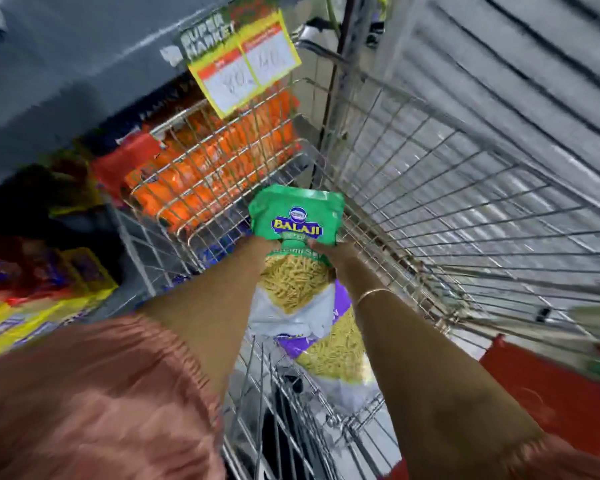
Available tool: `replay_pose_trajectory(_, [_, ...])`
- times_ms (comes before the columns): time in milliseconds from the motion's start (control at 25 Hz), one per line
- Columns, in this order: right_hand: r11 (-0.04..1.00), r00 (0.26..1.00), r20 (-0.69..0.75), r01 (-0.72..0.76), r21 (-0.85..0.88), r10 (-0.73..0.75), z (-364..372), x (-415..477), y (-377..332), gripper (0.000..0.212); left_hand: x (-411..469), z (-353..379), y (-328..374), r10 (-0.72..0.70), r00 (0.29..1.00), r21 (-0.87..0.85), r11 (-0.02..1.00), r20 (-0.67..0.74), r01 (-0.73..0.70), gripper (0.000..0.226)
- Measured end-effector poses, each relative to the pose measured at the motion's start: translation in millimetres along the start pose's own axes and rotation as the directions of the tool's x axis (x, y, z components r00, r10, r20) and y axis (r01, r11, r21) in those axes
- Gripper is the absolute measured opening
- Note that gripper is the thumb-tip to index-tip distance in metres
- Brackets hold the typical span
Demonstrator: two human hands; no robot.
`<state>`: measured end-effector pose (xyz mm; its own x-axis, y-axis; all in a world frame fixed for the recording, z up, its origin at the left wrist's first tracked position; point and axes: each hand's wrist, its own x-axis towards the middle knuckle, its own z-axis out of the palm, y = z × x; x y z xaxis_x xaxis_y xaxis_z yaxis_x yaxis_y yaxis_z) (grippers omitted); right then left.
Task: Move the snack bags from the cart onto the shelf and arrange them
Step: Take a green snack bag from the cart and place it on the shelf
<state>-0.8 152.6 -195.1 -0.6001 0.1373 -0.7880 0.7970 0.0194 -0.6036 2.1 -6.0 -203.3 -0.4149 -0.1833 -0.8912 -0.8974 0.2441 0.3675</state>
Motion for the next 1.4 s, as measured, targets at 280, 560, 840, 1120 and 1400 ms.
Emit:
replay_pose_trajectory(280, [0.955,0.961,0.136,0.209,0.208,-0.240,-24.3,-49.3,-24.9,0.031,-84.8,-18.3,35.3,0.169,0.968,-0.256,0.959,0.185,-0.118,0.012])
replay_pose_trajectory(560, [0.922,0.909,0.171,0.361,0.139,-0.381,-57.0,-164.4,-98.7,0.023,-191.7,-47.7,65.1,0.366,0.924,-0.270,0.906,0.114,-0.325,0.074])
replay_pose_trajectory(840, [0.767,0.742,0.252,0.641,0.005,-0.621,-41.0,-302.6,-192.5,0.032,-345.0,-127.7,87.9,0.652,0.751,-0.251,0.714,-0.104,-0.654,0.054])
replay_pose_trajectory(1120, [0.627,0.532,0.652,0.771,-0.109,-0.541,102.3,-400.9,-252.2,0.037,-427.4,-303.0,19.1,0.718,0.651,-0.182,0.625,-0.248,-0.759,0.047])
replay_pose_trajectory(1400, [0.518,0.406,0.700,0.853,-0.059,-0.588,275.7,-462.5,-248.7,0.026,-443.3,-438.0,-65.3,0.577,0.520,-0.149,0.567,-0.629,-0.810,0.044])
